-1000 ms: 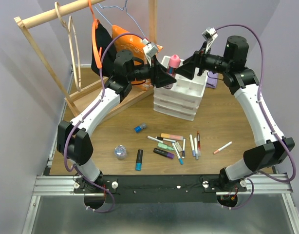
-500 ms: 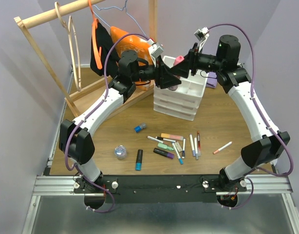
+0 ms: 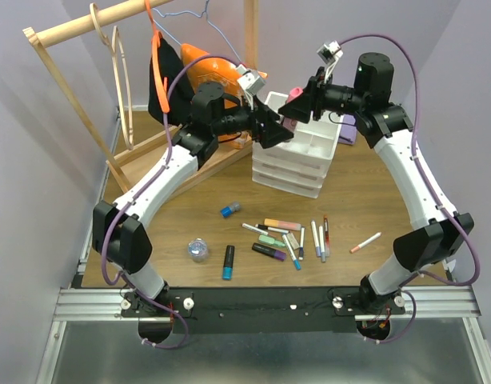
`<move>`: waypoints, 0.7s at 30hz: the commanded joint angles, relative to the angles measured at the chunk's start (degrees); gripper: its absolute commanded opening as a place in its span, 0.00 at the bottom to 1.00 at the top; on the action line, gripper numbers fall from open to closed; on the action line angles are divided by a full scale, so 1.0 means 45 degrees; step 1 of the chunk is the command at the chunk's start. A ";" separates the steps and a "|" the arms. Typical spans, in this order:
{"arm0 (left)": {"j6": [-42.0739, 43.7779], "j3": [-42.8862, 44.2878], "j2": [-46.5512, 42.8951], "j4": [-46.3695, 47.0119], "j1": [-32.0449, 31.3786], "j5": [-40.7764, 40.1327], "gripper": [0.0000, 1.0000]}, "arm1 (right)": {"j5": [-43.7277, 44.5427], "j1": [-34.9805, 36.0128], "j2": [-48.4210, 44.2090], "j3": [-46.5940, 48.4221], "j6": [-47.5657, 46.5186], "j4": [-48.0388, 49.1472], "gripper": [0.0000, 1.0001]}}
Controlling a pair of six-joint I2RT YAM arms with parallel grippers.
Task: Sort the stationery into containers
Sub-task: Place the stationery in the storage box.
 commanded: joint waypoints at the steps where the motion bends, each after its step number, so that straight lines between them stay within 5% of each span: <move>1: 0.1535 -0.0144 -0.1529 -0.2156 0.0959 -0.2378 0.99 | 0.1553 -0.0050 0.0727 0.1381 -0.1767 -0.0209 0.01; 8: 0.2315 -0.2487 -0.3346 -0.2705 0.2758 -0.2789 0.99 | 0.3118 -0.0031 0.1900 0.2047 -0.3387 0.0669 0.01; 21: 0.3762 -0.4481 -0.4676 -0.3467 0.2838 -0.3220 0.99 | 0.4368 0.0516 0.3151 0.0738 -0.4952 0.4359 0.01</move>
